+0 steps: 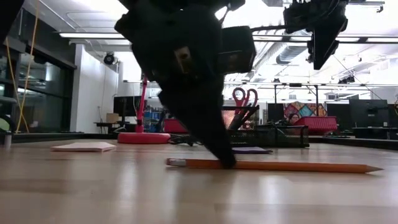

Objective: Pick and place office supplies into organizer
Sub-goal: Put the left orange pencil into the black desk organizer

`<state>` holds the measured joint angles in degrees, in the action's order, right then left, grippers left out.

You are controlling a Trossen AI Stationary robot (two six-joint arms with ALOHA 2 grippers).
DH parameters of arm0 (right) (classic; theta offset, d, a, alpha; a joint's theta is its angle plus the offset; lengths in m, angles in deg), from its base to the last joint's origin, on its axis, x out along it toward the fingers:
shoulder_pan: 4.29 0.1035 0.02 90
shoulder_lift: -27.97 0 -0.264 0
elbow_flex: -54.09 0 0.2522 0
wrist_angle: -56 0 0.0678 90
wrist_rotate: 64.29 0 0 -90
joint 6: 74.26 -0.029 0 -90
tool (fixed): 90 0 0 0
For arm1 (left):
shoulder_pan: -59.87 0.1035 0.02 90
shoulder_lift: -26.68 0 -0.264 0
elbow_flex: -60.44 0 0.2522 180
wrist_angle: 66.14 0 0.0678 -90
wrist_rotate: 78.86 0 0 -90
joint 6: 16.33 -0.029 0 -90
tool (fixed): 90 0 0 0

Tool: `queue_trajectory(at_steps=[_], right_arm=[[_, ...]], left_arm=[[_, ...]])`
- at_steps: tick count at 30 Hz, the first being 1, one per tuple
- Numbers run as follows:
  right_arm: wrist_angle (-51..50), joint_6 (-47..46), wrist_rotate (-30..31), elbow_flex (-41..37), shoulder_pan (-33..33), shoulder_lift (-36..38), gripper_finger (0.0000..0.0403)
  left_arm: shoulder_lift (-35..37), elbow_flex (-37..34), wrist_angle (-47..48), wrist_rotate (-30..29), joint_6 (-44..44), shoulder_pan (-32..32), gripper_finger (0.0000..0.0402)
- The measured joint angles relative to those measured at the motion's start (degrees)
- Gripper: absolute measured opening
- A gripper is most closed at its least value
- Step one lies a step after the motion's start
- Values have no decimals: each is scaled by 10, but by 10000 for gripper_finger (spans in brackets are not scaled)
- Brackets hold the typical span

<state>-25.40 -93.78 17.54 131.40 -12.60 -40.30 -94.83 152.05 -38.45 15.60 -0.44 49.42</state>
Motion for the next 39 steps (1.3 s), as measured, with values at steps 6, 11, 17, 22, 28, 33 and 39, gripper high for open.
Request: queue_trajectory(at_steps=[6, 11, 17, 22, 28, 33, 39], right_arm=[[-29, -25, -3, 0, 14, 25, 145], [-20, -31, 26, 0, 36, 72, 145], [-19, -41, 67, 0, 39, 122, 145], [-18, -44, 69, 0, 39, 151, 145], [-19, -57, 73, 0, 39, 164, 145], [-18, -99, 103, 0, 39, 165, 145], [14, -179, 141, 0, 39, 165, 145]], left_arm=[[24, -2, -12, -47, 6, -11, 38], [54, 0, -87, -80, -5, -28, 73], [64, 1, -81, -79, 27, -26, 106], [68, 1, -130, -63, 12, -36, 124], [73, -64, -269, -85, 56, -62, 133], [135, -203, -372, -130, 95, -91, 125], [253, -431, -582, -199, 75, -121, 118]])
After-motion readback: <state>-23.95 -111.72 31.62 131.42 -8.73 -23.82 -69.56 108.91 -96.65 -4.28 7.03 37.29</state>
